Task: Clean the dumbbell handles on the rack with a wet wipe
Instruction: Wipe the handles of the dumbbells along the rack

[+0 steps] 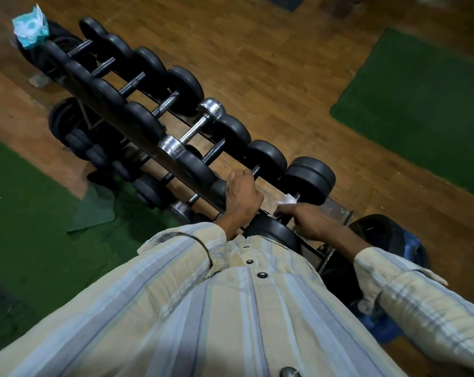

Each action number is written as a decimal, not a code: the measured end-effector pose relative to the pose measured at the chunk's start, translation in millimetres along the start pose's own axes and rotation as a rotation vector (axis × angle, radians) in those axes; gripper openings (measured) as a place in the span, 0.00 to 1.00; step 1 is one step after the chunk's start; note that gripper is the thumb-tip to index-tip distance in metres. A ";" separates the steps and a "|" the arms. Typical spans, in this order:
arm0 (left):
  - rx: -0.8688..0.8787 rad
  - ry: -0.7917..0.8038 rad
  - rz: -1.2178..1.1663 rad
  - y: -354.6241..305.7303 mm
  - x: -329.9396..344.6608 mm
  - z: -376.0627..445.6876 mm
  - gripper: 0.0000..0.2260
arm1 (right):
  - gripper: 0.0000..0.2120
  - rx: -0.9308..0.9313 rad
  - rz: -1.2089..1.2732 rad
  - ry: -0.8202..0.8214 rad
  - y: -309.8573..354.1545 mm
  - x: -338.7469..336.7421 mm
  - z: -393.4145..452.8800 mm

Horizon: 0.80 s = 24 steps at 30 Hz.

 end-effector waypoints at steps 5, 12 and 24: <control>0.009 -0.001 0.006 -1.4 1.3 -0.3 0.14 | 0.36 -0.039 0.105 -0.069 -0.1 11.1 -24.6; 0.002 0.016 -0.019 -0.5 -0.4 0.6 0.13 | 0.46 0.421 -0.062 -0.313 -13.6 20.1 -25.3; 0.005 0.045 -0.002 -0.7 0.5 2.2 0.12 | 0.10 0.739 1.563 -0.561 -15.7 15.9 -8.3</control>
Point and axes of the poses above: each hand's wrist, its own z-axis towards the middle knuckle, its own x-axis out of the palm, y = z × x, the point moved 5 cm from there along z, towards the middle knuckle, and after that the axes turned 8 degrees about y, right-handed, at the moved point
